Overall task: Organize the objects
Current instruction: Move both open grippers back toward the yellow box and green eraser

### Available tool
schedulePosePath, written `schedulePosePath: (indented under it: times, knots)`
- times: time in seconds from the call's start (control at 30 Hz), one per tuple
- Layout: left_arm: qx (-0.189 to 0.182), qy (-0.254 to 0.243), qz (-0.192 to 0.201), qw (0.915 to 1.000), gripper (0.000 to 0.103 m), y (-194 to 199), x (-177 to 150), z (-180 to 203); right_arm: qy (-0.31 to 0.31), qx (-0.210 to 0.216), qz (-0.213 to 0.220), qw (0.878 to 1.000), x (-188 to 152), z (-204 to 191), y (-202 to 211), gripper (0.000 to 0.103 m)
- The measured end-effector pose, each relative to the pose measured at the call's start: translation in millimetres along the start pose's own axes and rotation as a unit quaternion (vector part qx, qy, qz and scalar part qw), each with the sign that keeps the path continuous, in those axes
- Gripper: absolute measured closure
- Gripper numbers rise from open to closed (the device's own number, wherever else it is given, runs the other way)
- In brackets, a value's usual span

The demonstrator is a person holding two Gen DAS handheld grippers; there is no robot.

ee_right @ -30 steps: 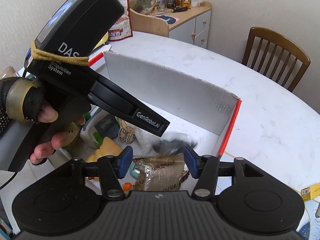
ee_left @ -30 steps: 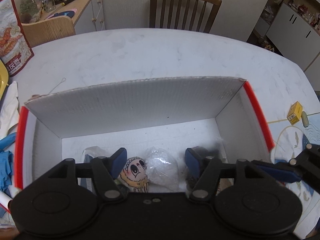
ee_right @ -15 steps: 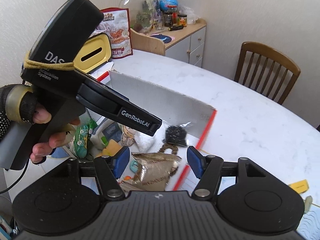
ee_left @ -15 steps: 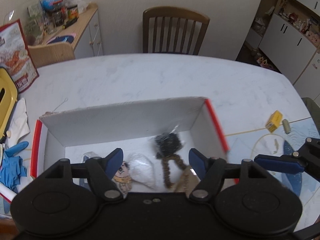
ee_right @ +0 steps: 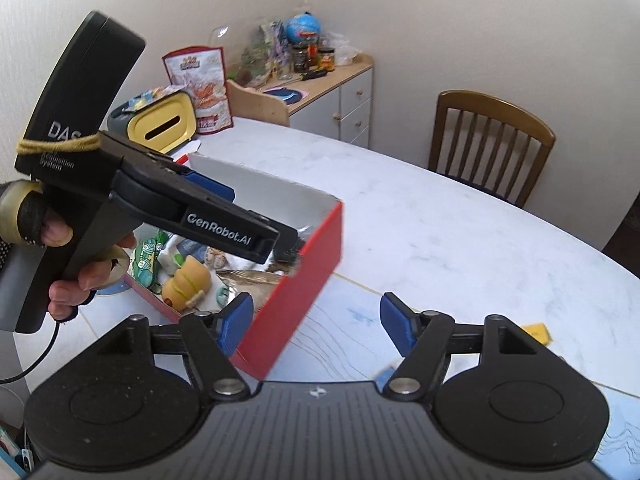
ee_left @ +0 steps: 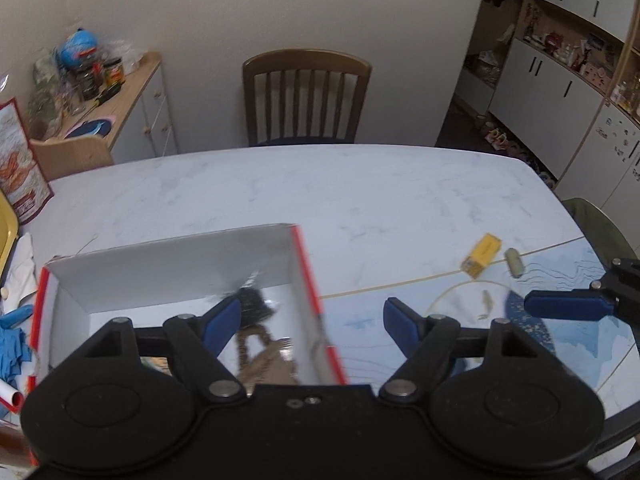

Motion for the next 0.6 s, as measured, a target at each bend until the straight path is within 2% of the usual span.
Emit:
schedulePosePath:
  times: [0.23, 0.6]
  knots:
    - [-0.011, -0.021, 0.008, 0.9997, 0.019, -3.4, -3.2, 52.2, -0.027, -0.017, 0.005, 0.999, -22.1, 42.1, 19.0, 0.028]
    - [-0.028, -0.054, 0.005, 0.9981, 0.011, -29.8, -3.9, 124.0, -0.068, -0.039, 0.005, 0.997, -65.8, 108.3, 40.0, 0.025]
Point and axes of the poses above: each gripper's, at about its wrist camera, not at the fingertips, and y roughly against the way its jaws point, z to its right, x to its top, the point moved 1 cm from there along -y, roughly the way its jaws point, and after that the axes turned 3 degrees about y, right-handed, at the moved point
